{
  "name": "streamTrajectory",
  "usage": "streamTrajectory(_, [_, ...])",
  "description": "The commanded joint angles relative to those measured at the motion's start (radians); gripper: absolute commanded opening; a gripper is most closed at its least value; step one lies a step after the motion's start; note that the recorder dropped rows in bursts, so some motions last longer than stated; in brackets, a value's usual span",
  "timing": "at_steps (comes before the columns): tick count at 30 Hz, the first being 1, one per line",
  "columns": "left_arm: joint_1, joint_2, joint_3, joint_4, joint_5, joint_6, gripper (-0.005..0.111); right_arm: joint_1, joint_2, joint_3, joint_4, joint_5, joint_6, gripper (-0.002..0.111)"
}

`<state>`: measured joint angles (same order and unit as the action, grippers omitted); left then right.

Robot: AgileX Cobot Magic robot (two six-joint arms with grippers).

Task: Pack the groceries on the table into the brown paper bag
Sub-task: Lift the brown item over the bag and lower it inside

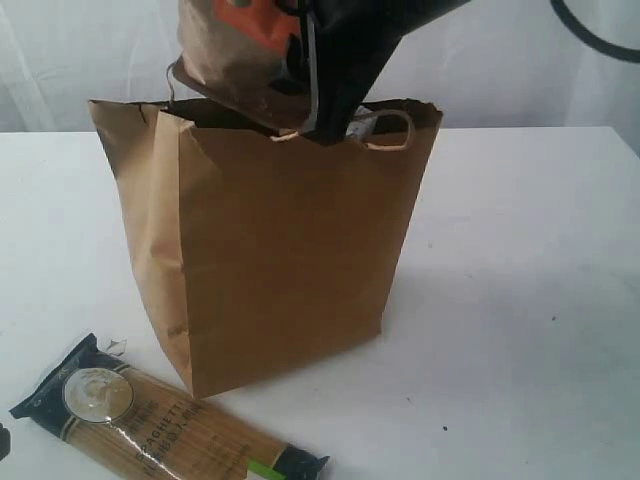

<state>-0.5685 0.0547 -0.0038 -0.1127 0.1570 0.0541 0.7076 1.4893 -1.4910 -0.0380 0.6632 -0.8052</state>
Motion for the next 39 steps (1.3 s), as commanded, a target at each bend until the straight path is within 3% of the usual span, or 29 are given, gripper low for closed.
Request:
streamTrajectory(1, [-0.003, -0.008, 0.004, -0.006, 0.000, -0.005, 0.000, 0.009, -0.008, -0.011, -0.005, -0.006, -0.003, 0.000])
streamTrajectory(14, [-0.003, -0.008, 0.004, -0.006, 0.000, -0.005, 0.000, 0.030, -0.010, -0.011, 0.022, 0.198, 0.051, 0.000])
streamTrajectory(31, [-0.003, -0.008, 0.004, -0.006, 0.000, -0.005, 0.000, 0.030, 0.039, -0.011, 0.063, 0.283, 0.050, 0.001])
streamTrajectory(34, [-0.003, -0.008, 0.004, -0.006, 0.000, -0.005, 0.000, 0.030, 0.046, -0.011, 0.088, 0.279, 0.050, 0.015])
streamTrajectory(39, [-0.003, -0.008, 0.004, -0.006, 0.000, -0.005, 0.000, 0.030, 0.037, -0.014, 0.093, 0.253, 0.093, 0.061])
